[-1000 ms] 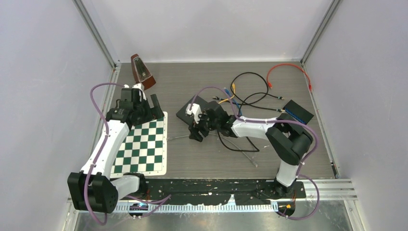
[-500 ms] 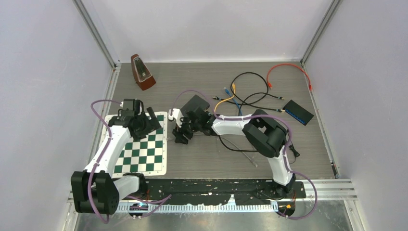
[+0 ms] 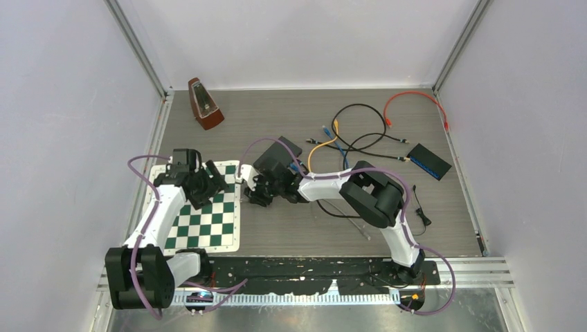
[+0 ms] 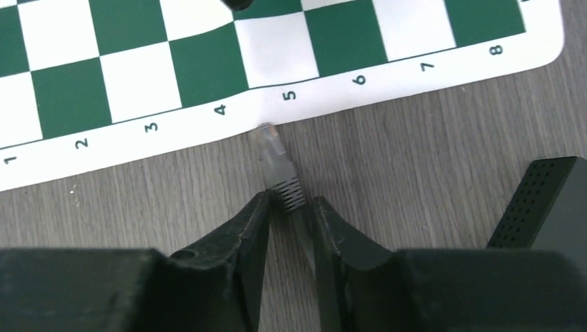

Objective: Insert the plug into the switch port
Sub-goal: Pick up the connector from the center of the board.

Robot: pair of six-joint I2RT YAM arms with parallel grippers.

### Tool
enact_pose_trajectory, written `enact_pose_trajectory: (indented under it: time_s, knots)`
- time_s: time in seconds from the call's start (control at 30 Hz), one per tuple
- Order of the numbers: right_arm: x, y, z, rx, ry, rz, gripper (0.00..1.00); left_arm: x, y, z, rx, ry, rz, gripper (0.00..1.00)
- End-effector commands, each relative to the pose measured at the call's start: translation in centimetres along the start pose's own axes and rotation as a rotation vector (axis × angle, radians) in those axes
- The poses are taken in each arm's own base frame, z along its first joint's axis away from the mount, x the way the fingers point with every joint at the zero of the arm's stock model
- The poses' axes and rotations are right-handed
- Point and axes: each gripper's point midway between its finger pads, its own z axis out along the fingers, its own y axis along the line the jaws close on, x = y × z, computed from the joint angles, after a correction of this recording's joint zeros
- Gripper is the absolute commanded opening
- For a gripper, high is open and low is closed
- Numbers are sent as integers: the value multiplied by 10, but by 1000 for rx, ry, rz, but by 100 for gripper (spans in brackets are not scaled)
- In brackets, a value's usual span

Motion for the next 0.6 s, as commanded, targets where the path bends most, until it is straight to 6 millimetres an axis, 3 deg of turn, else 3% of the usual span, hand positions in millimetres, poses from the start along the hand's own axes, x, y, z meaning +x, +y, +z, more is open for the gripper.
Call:
enact_pose_trajectory:
  time_s: [0.0, 0.13, 0.23, 0.37, 0.57]
  knots:
    - [4, 0, -6, 37, -26, -31, 25, -2, -15, 2, 98, -3, 31, 77]
    - [-8, 1, -20, 72, -129, -59, 7, 8, -34, 4, 220, 47, 57, 74]
    - [-36, -4, -38, 127, -260, -71, 5, 11, -48, 2, 309, 62, 54, 69]
    - [-56, -7, -63, 195, -383, -78, 5, 11, -66, 0, 424, 72, 69, 67]
    - [-63, -6, -85, 234, -446, -75, 5, 17, -91, -5, 568, 107, 80, 64]
